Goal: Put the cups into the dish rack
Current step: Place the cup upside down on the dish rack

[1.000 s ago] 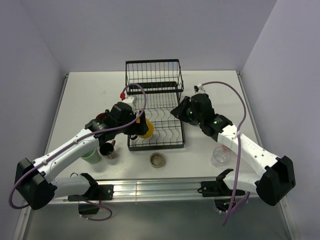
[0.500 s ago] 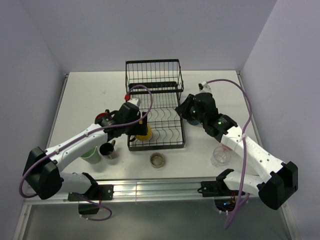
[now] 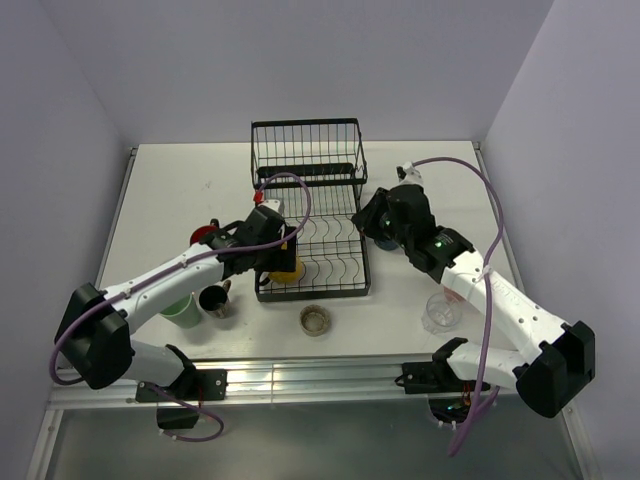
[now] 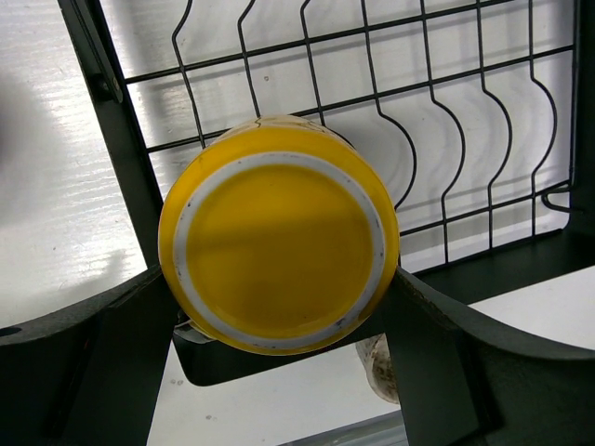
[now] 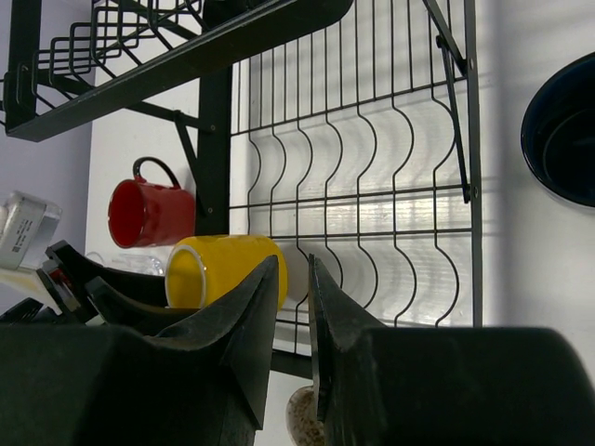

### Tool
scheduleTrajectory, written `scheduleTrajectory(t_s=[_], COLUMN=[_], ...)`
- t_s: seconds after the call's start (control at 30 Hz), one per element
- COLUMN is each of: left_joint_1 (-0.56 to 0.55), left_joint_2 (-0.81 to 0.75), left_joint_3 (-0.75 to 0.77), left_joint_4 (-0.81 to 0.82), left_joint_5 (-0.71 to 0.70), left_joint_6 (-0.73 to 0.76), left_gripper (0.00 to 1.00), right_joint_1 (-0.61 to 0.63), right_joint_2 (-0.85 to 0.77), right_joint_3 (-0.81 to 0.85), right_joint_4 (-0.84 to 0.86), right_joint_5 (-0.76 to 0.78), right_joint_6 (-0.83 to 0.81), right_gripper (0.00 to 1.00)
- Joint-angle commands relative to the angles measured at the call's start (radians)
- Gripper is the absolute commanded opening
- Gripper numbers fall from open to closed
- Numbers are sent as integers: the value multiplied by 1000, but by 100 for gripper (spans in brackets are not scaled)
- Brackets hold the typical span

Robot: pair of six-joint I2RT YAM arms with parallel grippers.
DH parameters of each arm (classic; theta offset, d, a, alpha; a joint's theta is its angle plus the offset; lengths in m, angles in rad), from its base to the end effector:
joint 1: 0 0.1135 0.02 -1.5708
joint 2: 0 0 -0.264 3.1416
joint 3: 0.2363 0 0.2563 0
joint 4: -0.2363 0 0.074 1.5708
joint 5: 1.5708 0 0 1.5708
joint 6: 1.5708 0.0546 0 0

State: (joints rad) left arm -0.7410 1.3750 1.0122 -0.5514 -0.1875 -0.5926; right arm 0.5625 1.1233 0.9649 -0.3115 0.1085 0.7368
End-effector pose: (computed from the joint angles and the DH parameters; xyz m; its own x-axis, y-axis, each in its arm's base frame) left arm 0.2288 -0.1955 0.2390 -0.8083 -0.0042 -0.5888 0.1541 0.9636 -0.2185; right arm 0.2363 0.1420 0.3134 -0.5850 0.4208 -0.6933 -0.0748 0.8232 0.5628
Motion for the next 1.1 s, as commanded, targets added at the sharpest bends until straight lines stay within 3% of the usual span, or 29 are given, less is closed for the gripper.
scheduleTrajectory(t_s=[0.0,1.07], left_joint_1=[-6,-8], left_joint_2=[-1,142], left_joint_3=[62,170], left_joint_4=[39,-19], left_joint_5=[-43,-173], left_joint_6=[-16,-7], left_gripper=[0,1], right_joint_1=[-4,-4], right_joint_2=[13,66], right_joint_3=[60,72], right_joint_4=[3,0], right_joint_5=[25,46], right_joint_6=[-22,-37], right_gripper=[27,27])
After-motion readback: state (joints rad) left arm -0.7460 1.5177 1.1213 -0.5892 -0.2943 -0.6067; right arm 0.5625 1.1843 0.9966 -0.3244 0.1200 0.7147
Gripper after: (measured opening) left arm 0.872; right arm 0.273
